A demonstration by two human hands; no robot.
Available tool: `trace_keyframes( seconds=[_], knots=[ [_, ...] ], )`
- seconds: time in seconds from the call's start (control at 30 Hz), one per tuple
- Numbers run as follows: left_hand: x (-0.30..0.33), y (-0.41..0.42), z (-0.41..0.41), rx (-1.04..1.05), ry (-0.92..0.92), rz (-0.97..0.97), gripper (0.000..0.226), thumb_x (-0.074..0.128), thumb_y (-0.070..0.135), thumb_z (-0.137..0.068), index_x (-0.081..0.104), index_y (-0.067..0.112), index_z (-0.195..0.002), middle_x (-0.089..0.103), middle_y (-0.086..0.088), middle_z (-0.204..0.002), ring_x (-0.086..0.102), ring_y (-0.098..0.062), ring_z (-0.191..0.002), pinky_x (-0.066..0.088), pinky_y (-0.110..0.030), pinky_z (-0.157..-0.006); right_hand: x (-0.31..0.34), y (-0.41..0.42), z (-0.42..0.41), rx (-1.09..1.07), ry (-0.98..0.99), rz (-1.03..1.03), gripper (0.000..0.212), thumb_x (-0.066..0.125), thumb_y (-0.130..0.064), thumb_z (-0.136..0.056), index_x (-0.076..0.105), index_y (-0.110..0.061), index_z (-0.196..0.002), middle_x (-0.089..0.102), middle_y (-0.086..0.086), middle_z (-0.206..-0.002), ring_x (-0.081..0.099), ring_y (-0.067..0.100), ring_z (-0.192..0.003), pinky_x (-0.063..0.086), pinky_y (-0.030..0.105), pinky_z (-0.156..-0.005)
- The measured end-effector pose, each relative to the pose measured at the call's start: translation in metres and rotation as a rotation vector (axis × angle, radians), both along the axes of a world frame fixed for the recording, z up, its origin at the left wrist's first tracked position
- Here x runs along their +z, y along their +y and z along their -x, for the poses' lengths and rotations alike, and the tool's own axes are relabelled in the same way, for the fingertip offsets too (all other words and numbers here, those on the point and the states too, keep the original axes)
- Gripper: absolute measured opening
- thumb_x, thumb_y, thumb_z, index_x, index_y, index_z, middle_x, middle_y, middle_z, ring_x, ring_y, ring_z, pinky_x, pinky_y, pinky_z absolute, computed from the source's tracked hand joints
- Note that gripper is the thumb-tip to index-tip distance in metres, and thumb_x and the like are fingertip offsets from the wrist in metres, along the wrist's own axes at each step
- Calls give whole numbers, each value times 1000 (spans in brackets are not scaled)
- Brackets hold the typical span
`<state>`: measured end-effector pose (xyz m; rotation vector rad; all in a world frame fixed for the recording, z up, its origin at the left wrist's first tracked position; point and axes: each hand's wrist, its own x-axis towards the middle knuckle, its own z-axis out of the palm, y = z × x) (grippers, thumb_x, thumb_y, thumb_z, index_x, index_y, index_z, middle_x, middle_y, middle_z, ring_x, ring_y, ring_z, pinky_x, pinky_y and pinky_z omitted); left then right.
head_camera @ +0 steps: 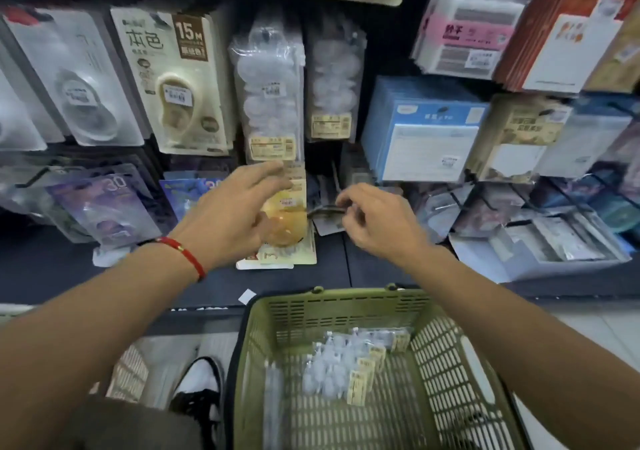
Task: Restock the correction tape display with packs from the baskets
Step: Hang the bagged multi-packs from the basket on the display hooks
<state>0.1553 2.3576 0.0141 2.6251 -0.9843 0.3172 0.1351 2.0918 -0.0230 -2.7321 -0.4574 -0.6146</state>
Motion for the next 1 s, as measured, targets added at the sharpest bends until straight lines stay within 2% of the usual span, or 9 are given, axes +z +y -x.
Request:
trace_keyframes(
  seconds=[0.17, 0.3, 0.4, 0.47, 0.53, 0.67, 0.87, 0.93, 1.0],
  knots=[
    [-47, 16, 37, -106, 237, -433, 54, 64, 14, -96, 56, 25, -148, 24, -2, -173, 30, -26, -155, 37, -40, -119, -77, -42, 34, -5, 717, 175, 22, 56, -23, -101, 72, -21, -117, 76, 2, -105, 69, 27, -99, 51, 34, -75],
    [-96, 19, 59, -53, 454, -854, 60, 56, 27, -102, 38, 37, -158, 8, 2, -175, 15, -21, -160, 41, -46, -115, -175, -59, 73, -104, 1041, 273, 38, 54, -24, -101, 63, -21, -138, 66, 10, -138, 60, 31, -128, 50, 37, -103],
    [-143, 15, 77, 67, 574, -741, 66, 61, 24, -99, 36, 28, -161, 12, -13, -172, 16, -31, -159, 28, -40, -124, -234, -59, 108, -65, 1041, 378, 57, 56, -28, -102, 41, -24, -157, 43, 6, -163, 44, 28, -147, 41, 42, -117],
    [-176, 8, 100, 212, 614, -559, 71, 65, 22, -95, 37, 26, -161, -1, -19, -173, -1, -40, -161, 20, -46, -128, -260, -49, 124, -35, 926, 373, 66, 63, -29, -100, 35, -25, -160, 36, 3, -166, 38, 26, -150, 36, 44, -118],
    [-205, 4, 125, 304, 538, -409, 77, 71, 22, -87, 41, 25, -159, -14, -19, -174, -16, -43, -160, 18, -54, -129, -281, -32, 135, -29, 900, 314, 77, 69, -33, -98, 27, -24, -162, 31, 4, -168, 31, 27, -153, 30, 47, -122],
    [-228, 3, 139, 374, 425, -318, 77, 77, 29, -79, 52, 22, -152, -9, -16, -175, -13, -41, -161, 23, -60, -127, -305, -5, 136, -117, 960, 296, 104, 77, -50, -90, 14, -15, -165, 30, 12, -160, 32, 33, -149, 30, 50, -121],
    [-228, -3, 137, 412, 404, -309, 70, 75, 29, -80, 57, 20, -147, -1, -16, -176, -9, -39, -162, 22, -60, -127, -323, 4, 137, -116, 1095, 280, 113, 82, -58, -82, 19, -8, -161, 26, 17, -163, 25, 37, -153, 29, 51, -123],
    [-228, -5, 139, 414, 394, -300, 68, 75, 27, -79, 58, 20, -145, 2, -17, -176, -7, -40, -162, 22, -60, -127, -324, 6, 141, -93, 1130, 222, 116, 87, -51, -79, 18, -8, -161, 25, 18, -166, 22, 39, -156, 25, 51, -125],
    [-226, -7, 140, 430, 385, -287, 66, 75, 22, -79, 60, 17, -143, 6, -18, -175, -4, -41, -162, 21, -61, -127, -322, 4, 142, -76, 1174, 58, 103, 91, -38, -78, 29, -11, -157, 36, 16, -159, 36, 36, -149, 35, 45, -119]
  ],
)
